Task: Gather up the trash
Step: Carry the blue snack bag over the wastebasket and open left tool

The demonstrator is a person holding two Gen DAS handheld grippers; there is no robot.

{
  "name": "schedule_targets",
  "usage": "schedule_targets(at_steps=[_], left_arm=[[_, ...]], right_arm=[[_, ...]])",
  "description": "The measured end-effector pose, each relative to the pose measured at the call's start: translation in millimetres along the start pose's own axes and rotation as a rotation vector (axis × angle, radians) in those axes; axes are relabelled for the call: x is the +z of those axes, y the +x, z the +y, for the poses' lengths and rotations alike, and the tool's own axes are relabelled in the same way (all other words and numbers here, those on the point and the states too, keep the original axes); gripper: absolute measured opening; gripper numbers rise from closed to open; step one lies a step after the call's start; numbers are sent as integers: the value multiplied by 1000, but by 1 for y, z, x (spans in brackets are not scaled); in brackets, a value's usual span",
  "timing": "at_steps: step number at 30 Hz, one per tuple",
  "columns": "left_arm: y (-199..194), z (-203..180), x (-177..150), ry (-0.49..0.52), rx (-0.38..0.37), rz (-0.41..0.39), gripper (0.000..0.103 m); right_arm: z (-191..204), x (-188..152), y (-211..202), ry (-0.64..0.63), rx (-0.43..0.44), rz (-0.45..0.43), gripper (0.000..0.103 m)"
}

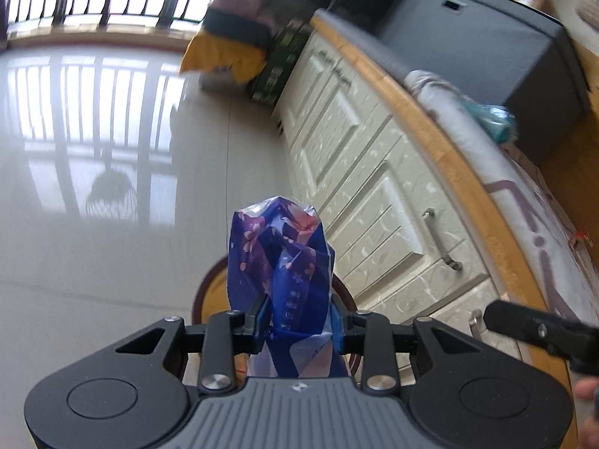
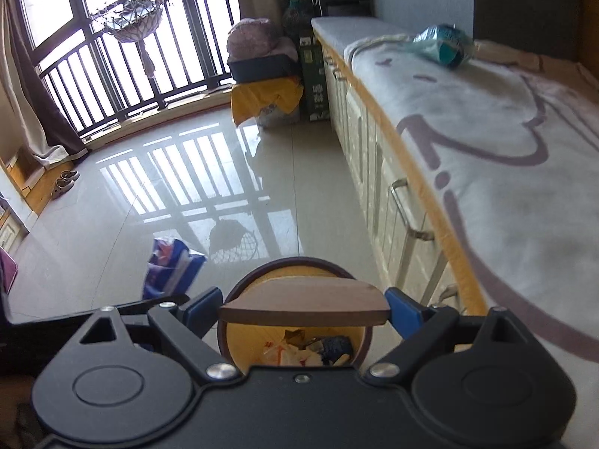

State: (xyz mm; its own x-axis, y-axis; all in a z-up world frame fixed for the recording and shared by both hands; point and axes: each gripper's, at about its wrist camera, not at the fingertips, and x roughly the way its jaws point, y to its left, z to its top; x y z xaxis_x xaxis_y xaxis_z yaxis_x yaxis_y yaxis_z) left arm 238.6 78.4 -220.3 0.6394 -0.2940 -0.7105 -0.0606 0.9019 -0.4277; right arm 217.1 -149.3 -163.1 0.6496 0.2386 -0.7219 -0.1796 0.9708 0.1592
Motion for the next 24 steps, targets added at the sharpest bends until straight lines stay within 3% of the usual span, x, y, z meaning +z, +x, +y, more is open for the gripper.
schedule_targets(at_steps=[9, 15, 24], left_arm=[[58, 23, -14, -147, 10, 150, 34], [84, 38, -22, -247, 27, 224, 34], [113, 38, -26, -287, 30, 260, 34]], right_arm=[[-8, 1, 62, 145, 27, 115, 93], [-3, 8, 104, 147, 19, 162, 94], [5, 18, 157, 129, 33, 215, 94]])
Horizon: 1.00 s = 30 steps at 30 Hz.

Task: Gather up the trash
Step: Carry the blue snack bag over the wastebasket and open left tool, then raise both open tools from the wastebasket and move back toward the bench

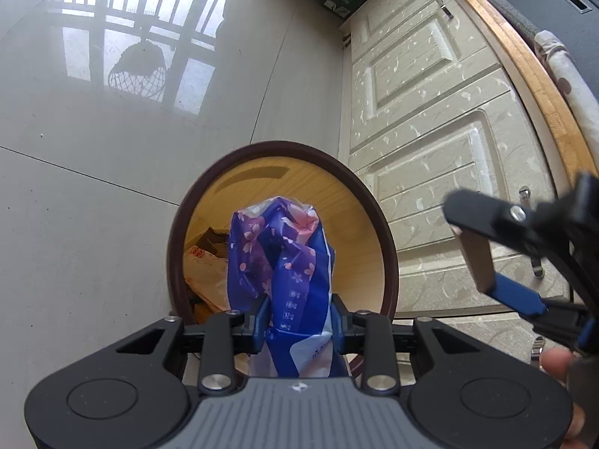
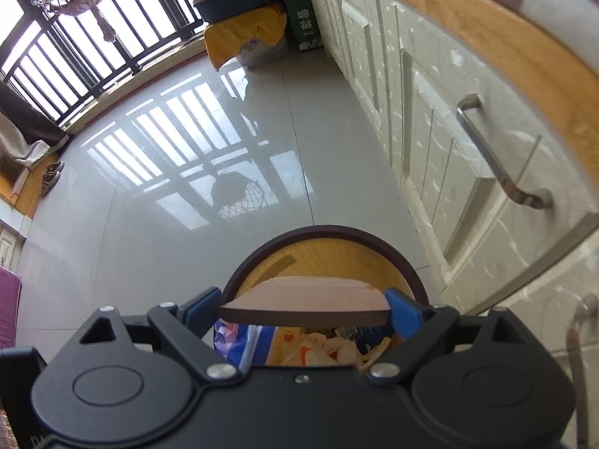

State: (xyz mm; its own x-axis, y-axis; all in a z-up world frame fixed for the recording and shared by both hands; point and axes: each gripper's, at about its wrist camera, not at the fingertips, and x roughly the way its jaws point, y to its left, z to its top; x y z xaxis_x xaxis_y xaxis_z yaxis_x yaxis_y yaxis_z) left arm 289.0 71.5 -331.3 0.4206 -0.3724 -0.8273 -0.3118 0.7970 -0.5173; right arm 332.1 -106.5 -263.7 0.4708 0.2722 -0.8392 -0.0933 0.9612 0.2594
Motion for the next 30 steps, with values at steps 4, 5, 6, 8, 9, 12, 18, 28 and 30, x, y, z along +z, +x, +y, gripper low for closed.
schedule_targets(at_steps=[4, 5, 6, 8, 9, 12, 18, 28, 30], left_arm=[[11, 2, 0, -27, -5, 21, 34], [14, 2, 1, -33, -5, 27, 34], [15, 3, 0, -39, -6, 32, 34], [18, 6, 1, -54, -10, 41, 34], [20, 6, 1, -61, -13, 46, 34], [26, 6, 1, -69, -16, 57, 34], [40, 3, 3, -80, -33, 66, 34], [56, -2, 10, -93, -38, 18, 77], [56, -2, 10, -82, -24, 26, 81]], right_arm=[[0, 9, 18, -13, -6, 10, 94], [-1, 12, 22, -13, -8, 10, 94], [-2, 15, 25, -12, -7, 10, 94], [-3, 19, 31, -7, 4, 12, 94], [-4, 21, 34, -4, 8, 12, 94], [-5, 23, 39, -4, 16, 9, 94], [-8, 20, 44, -17, 14, -5, 99], [-24, 15, 45, -21, 2, 20, 99], [-26, 13, 44, -26, 0, 26, 99]])
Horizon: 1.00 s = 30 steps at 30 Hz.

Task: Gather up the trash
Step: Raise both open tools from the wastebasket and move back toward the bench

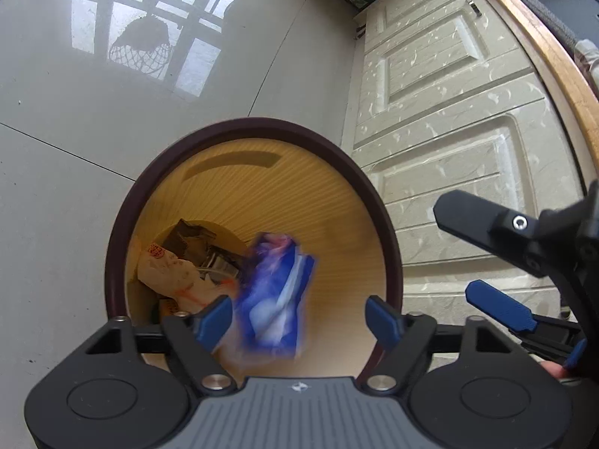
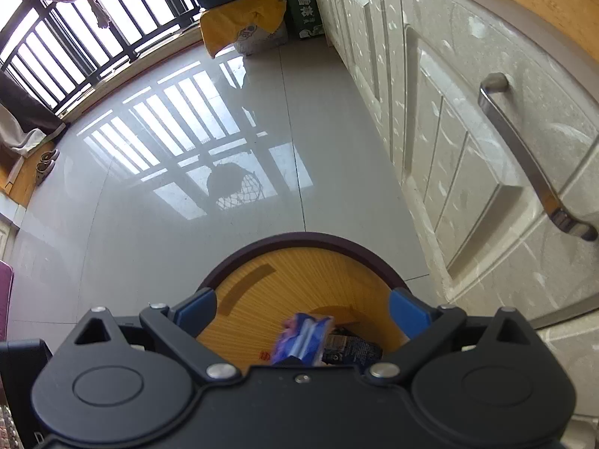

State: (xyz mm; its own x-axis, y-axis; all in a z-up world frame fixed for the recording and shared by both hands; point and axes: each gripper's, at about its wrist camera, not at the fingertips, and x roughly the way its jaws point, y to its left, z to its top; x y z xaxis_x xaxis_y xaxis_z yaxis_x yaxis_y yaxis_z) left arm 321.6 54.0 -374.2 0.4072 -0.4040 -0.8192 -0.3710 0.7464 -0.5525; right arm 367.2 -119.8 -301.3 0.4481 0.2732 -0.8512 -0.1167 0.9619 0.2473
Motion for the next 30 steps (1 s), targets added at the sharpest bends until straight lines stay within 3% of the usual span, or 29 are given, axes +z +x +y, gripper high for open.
schedule_targets(at_steps=[7, 30], left_arm=[[-8, 3, 0, 28, 52, 19, 98], [-88, -13, -13, 229, 192, 1, 103]], right_arm=[[0, -8, -3, -12, -10, 20, 99], [7, -28, -69, -6, -28, -17, 100]])
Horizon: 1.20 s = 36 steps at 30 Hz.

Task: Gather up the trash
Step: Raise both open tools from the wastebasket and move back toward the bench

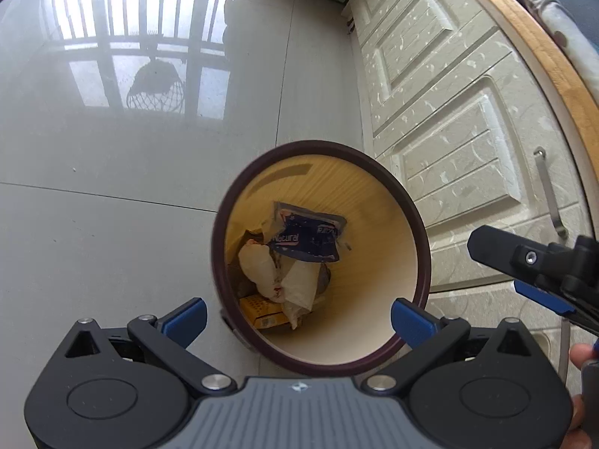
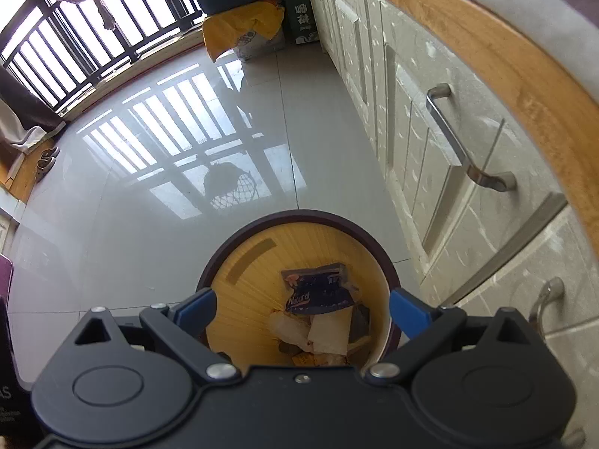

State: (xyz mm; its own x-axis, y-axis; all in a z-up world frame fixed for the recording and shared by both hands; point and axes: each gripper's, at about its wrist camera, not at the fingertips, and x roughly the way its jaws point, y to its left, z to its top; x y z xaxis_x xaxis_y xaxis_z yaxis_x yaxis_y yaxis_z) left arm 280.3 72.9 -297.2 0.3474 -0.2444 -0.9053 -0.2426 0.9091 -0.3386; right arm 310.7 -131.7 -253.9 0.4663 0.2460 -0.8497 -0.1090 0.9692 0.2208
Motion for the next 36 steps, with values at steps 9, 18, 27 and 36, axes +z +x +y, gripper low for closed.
schedule_targets(at_steps=[9, 18, 27, 36], left_arm=[[-39, 3, -10, 84, 47, -17, 103], [-77, 13, -21, 119, 74, -63, 103], [-112, 21, -35, 139, 93, -116, 103], [-139, 22, -53, 143, 89, -161, 103]], right_arm=[[5, -16, -27, -12, -14, -8, 100], [9, -34, -58, -44, -40, -29, 103], [17, -55, -84, -103, -81, -46, 103], [20, -71, -117, -140, -107, -80, 103]])
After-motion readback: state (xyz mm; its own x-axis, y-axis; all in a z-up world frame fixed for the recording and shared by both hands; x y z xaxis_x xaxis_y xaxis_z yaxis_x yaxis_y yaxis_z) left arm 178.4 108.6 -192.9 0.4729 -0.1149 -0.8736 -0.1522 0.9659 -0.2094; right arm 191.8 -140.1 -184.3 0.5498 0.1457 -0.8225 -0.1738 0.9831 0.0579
